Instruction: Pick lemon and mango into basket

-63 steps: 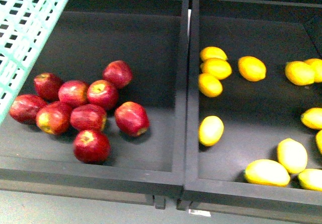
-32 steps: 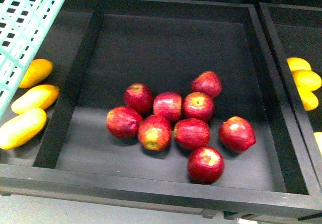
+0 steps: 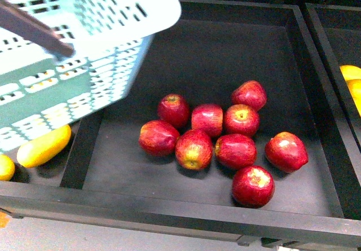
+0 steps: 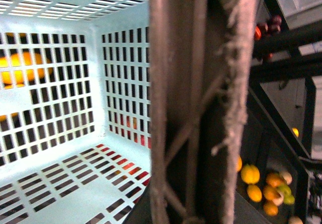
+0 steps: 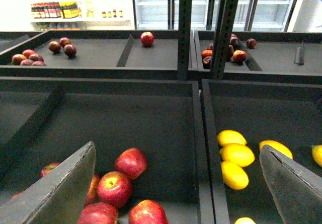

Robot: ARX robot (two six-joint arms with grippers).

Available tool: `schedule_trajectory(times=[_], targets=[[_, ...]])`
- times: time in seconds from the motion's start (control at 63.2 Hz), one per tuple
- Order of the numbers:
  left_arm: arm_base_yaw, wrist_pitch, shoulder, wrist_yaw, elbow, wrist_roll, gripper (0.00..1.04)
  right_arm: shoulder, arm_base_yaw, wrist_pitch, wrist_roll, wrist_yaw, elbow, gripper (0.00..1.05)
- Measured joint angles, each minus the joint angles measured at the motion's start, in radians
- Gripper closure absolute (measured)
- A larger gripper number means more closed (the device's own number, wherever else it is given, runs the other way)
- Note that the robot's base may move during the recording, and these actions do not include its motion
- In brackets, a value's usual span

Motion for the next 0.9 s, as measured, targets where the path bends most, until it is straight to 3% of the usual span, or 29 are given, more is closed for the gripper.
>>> schedule_trajectory(times=[0.206,0.491,0.712,0.902], targets=[[-0.22,0.014,0.18,0.022,0.13,-0.072,1.0,0.0,0.0,0.0,0.0,0.0,0.0,0.09],[-0.421,0.025,0.241,0.032,0.158,-0.084,1.0,0.0,0.0,0.0,0.0,0.0,0.0,0.09],[-0.519,0.068,0.242,0.057,0.158,-0.084,1.0,0.0,0.0,0.0,0.0,0.0,0.0,0.09],[-0.537,0.073,0.242,0.053,0.158,-0.074,1.0,0.0,0.0,0.0,0.0,0.0,0.0,0.09]])
